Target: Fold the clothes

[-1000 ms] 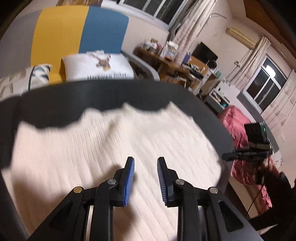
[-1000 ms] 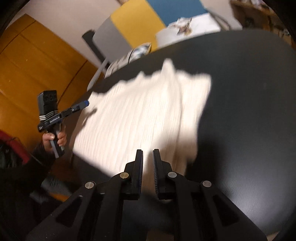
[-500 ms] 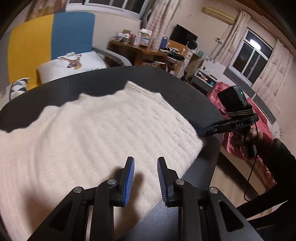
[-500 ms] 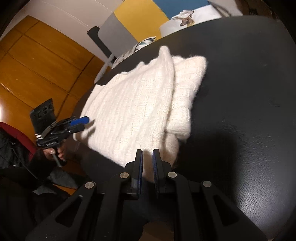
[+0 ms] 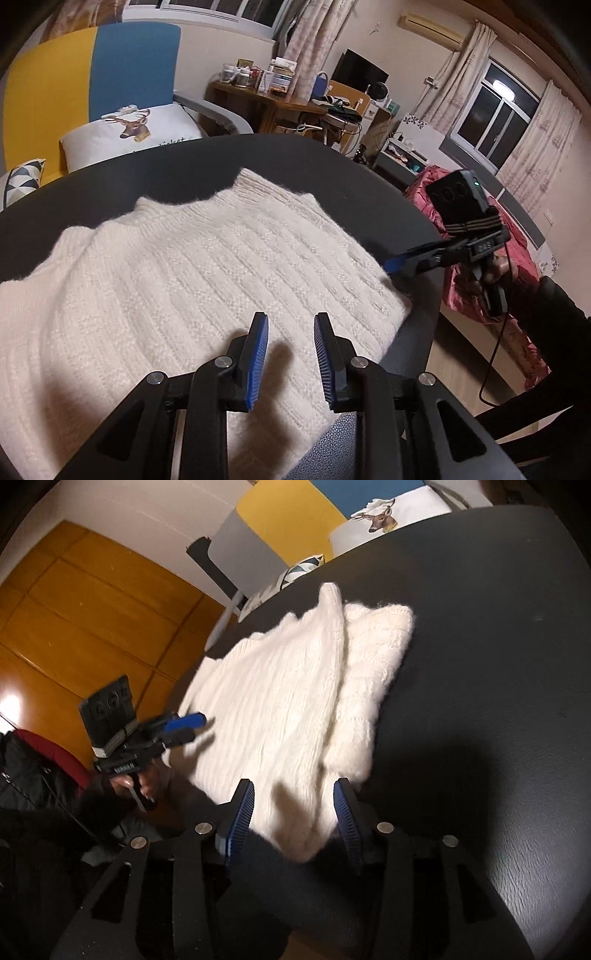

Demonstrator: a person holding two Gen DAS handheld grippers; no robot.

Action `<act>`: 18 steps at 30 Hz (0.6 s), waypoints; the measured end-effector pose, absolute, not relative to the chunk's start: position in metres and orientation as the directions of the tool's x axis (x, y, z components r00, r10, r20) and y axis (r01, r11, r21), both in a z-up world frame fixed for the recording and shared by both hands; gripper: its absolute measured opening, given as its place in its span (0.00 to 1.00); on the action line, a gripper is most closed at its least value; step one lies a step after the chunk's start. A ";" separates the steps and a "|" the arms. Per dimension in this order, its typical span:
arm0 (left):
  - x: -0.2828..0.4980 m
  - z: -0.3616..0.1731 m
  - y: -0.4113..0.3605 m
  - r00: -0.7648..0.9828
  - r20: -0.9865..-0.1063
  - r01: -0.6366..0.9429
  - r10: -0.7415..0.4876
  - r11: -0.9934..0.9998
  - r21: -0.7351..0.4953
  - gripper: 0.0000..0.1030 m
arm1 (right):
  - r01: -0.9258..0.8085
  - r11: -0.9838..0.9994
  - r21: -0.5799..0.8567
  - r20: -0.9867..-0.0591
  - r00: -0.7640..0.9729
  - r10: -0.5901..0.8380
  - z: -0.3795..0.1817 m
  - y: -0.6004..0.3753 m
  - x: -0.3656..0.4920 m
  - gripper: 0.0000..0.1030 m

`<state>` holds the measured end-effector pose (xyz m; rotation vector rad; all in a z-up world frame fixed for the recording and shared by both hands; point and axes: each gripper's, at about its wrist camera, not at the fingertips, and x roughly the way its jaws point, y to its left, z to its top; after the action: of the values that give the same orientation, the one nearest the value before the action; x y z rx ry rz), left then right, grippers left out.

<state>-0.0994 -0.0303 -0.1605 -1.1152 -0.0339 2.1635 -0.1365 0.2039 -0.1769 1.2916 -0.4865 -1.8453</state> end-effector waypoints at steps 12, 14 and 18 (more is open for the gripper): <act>-0.112 -0.176 -0.018 -0.351 -0.741 -0.597 0.573 -0.746 -0.294 0.24 | 0.491 -0.486 0.723 -0.610 0.123 -0.783 -0.186 0.151 -0.119 0.48; -0.113 -0.180 -0.019 -0.341 -0.747 -0.586 0.572 -0.750 -0.307 0.24 | 0.516 -0.503 0.693 -0.647 0.138 -0.750 -0.183 0.141 -0.117 0.39; -0.116 -0.189 -0.023 -0.324 -0.751 -0.563 0.575 -0.755 -0.336 0.24 | 0.597 -0.470 0.650 -0.664 0.145 -0.734 -0.152 0.132 -0.102 0.16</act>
<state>-0.1159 -0.0227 -0.1888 -1.2037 -0.0170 2.1076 -0.1016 0.1320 -0.1515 1.3430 -0.1479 -1.5666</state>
